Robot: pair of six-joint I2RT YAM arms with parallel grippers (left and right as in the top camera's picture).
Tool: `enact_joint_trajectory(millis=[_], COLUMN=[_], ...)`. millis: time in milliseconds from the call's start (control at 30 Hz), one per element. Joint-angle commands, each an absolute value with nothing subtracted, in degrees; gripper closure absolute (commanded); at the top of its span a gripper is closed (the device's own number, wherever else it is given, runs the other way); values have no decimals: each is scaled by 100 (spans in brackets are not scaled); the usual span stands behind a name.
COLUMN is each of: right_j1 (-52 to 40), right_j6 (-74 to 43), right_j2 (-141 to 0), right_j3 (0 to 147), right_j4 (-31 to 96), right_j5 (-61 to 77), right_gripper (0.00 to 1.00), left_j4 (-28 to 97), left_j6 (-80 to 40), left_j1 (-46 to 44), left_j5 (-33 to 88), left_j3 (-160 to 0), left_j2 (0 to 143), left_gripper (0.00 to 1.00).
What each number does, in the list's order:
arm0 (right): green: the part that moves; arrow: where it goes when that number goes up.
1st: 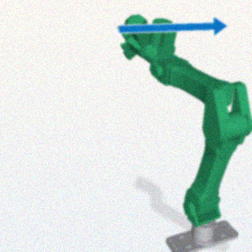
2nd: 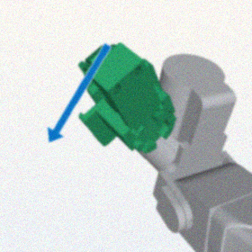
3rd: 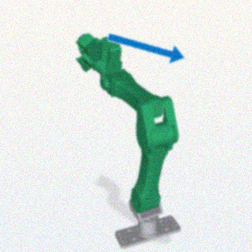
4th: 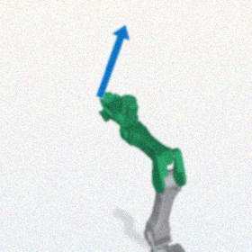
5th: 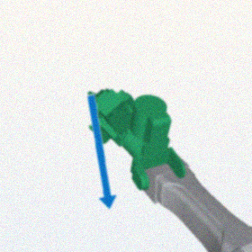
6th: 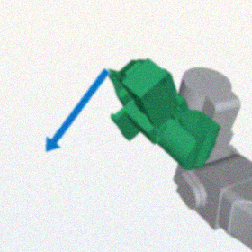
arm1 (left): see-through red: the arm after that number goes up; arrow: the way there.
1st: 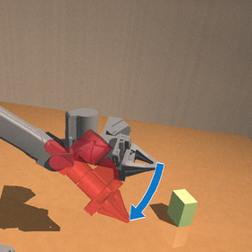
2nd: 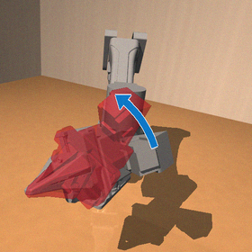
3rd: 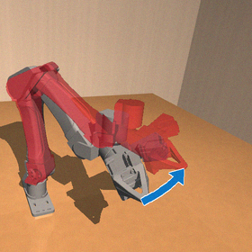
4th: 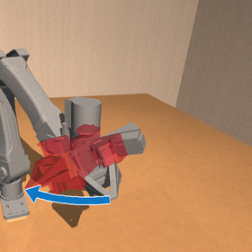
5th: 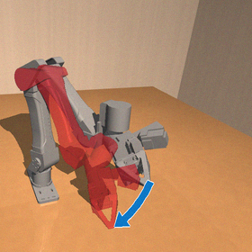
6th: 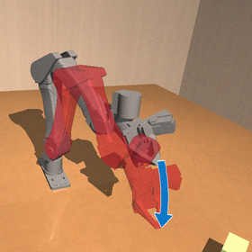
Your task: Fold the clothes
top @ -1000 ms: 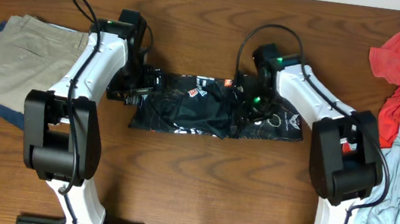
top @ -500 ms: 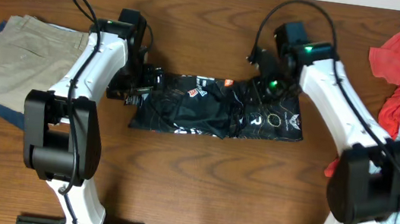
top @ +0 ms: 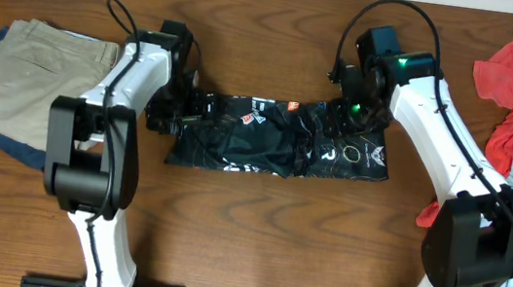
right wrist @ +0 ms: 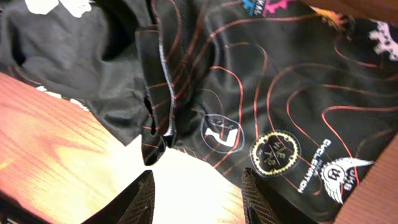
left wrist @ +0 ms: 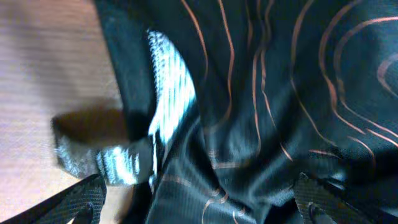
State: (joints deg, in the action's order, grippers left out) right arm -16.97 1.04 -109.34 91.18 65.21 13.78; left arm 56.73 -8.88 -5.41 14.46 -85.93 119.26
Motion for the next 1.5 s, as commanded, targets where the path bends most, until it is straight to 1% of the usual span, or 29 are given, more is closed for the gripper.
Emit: enact_joint_trajectory(millis=[0, 167, 233, 267, 300, 333, 367, 400, 433, 500, 567, 600, 633, 700, 867, 1000, 1133, 1200, 1300, 1467], right_j1=[-1621, -1619, -1614, -1612, -1610, -1608, -1608, -1605, -1605, -1605, -1605, -1605, -1603, -1601, -1601, -1577, -1500, -1457, -1385, -1378], right_j6=[-60, -62, -62, -62, -62, -62, -62, -62, -64, -64, -67, -67, -67, -64, -71, -89, -91, -128, -130, -128], right_j2=[-10940, -10940, -10940, -10940, -10940, -10940, -10940, -10940, -10940, -10940, -10940, -10940, -10940, -10940, -10940, -10940, -10943, -10943, -10943, -10943], right_j3=[9133, 9133, 9133, 9133, 9133, 9133, 9133, 9133, 9133, 9133, 9133, 9133, 9129, 9107, 9028, 8914, 8871, 8871, 8871, 8871], right_j4=[6549, 6558, 6558, 6558, 6556, 6556, 6556, 6556, 6558, 6556, 6554, 6552, 6541, 6510, 6490, 6429, 6405, 6403, 6407, 6466], right_j5=[1175, 1177, 1177, 1177, 1177, 1175, 1175, 1138, 1096, 1002, 939, 919, 917, 915, 784, 725, 727, 729, 731, 727], right_gripper=[56, 57, 57, 57, 57, 57, 57, 57, 57, 57, 57, 56, 55, 53, 53, 53, 53, 53, 53, 53], left_j4=[5669, 5690, 5688, 5686, 5686, 5690, 5712, 5721, 5734, 5756, 5758, 5760, 5782, 5948, 6635, 6958, 7288, 7380, 7437, 7190], left_j6=[-751, -775, -773, -773, -773, -773, -773, -770, -770, -770, -770, -770, -770, -770, -777, -886, -1013, -1015, -1015, -1234], left_j1=[-543, -558, -582, -600, -622, -639, -663, -690, -701, -698, -655, -609, -563, -405, 193, 679, 849, 768, 414, -637], left_j5=[1540, 1575, 1758, 1804, 1859, 1909, 1909, 1907, 1907, 1900, 1881, 1855, 1822, 1658, 1247, 1087, 1127, 1264, 1651, 1905], left_j3=[-8560, -8549, -8517, -8488, -8460, -8449, -8449, -8449, -8449, -8449, -8451, -8464, -8484, -8602, -9170, -9585, -9859, -9872, -9872, -9872], left_j2=[12138, 12383, 12460, 12481, 12497, 12501, 12505, 12503, 12501, 12501, 12499, 12495, 12495, 12492, 12383, 12060, 11596, 11349, 11010, 10794], left_gripper=[2, 2, 2, 1, 4, 11, 21, 34, 41, 57, 81, 91, 94, 94, 94, 94, 94, 94, 94, 94])
